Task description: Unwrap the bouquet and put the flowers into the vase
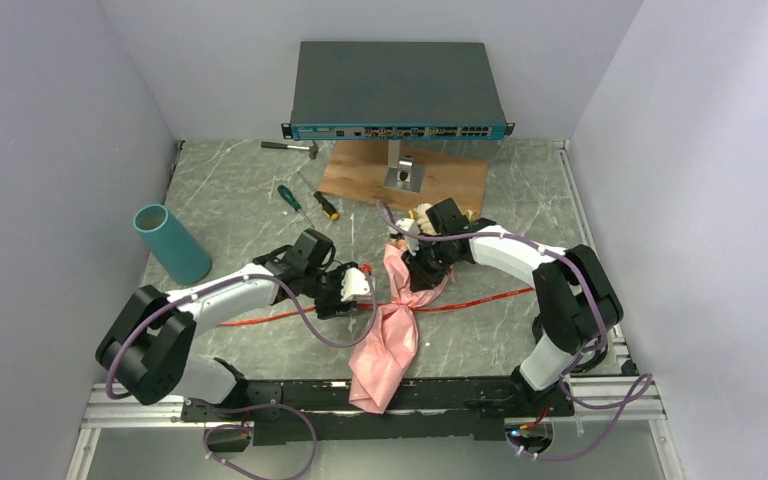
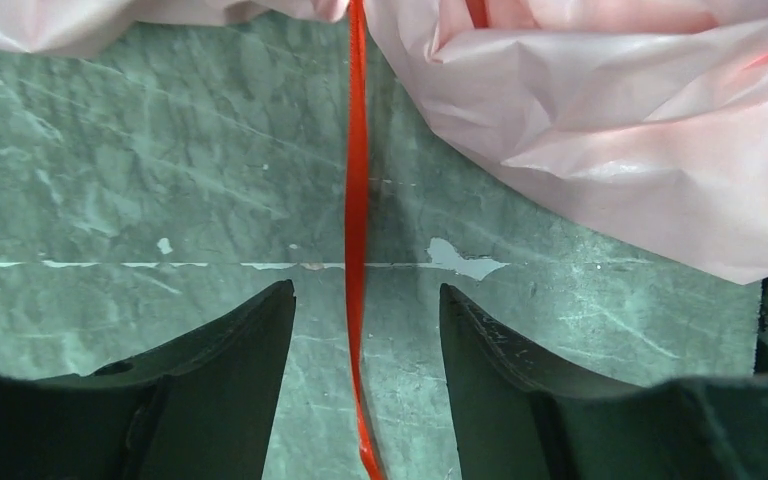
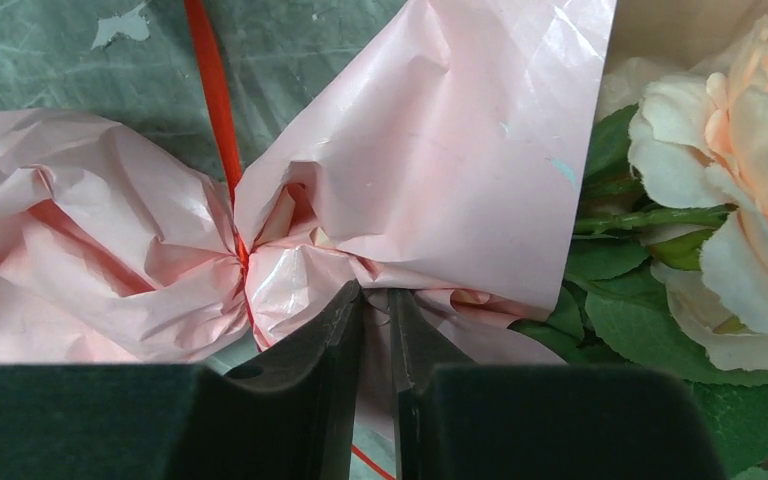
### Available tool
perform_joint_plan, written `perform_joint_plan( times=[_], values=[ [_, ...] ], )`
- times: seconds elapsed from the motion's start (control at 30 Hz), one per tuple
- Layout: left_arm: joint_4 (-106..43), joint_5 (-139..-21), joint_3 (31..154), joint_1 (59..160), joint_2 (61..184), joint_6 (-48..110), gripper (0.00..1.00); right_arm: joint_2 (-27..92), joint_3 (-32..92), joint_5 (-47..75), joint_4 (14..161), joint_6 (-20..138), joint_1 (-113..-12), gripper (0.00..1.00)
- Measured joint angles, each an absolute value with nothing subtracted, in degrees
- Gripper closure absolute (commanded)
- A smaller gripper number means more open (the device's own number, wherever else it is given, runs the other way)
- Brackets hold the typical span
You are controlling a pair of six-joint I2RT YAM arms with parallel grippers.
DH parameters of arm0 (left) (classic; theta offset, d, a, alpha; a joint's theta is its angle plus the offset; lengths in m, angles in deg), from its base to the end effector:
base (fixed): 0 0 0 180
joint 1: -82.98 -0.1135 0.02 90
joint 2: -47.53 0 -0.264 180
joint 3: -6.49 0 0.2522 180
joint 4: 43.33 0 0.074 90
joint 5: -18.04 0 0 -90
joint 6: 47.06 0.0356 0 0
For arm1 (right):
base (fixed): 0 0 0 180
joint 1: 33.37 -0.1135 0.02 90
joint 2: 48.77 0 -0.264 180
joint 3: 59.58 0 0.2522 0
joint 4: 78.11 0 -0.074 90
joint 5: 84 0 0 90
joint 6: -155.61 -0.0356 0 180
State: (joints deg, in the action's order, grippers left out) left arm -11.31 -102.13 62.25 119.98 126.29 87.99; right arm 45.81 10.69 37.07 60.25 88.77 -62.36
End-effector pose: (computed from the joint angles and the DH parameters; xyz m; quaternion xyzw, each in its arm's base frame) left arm 0.1975 -0.1712 0.1880 0.6635 0.6434 -0.2272 0.3069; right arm 0.2653 0.1680 0.1774 -0.4643 0.8219 0.2718 0.1871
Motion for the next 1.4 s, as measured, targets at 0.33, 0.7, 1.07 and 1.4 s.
perform_joint_plan(
  times=[0.33, 0.7, 1.07, 1.4],
  values=[
    [-16.46, -100.43, 64.11, 125.62, 137.11, 89.31, 0.41, 46.80, 9.62, 37.02, 61.83, 90.72, -62.36, 0.90],
    [-20.14, -96.30, 70.69, 129.40, 144.08, 89.35, 1.00, 46.93, 8.85, 37.18, 62.94, 91.57, -62.27, 0.98],
    [-18.45, -96.30, 69.40, 129.05, 134.18, 84.72, 1.00, 48.13, 8.87, 37.90, 64.10, 91.48, -62.14, 1.00],
    [-19.87, -96.08, 72.90, 132.06, 134.01, 77.85, 1.00, 50.66, 11.04, 38.51, 63.60, 90.06, -62.19, 1.00]
  ],
)
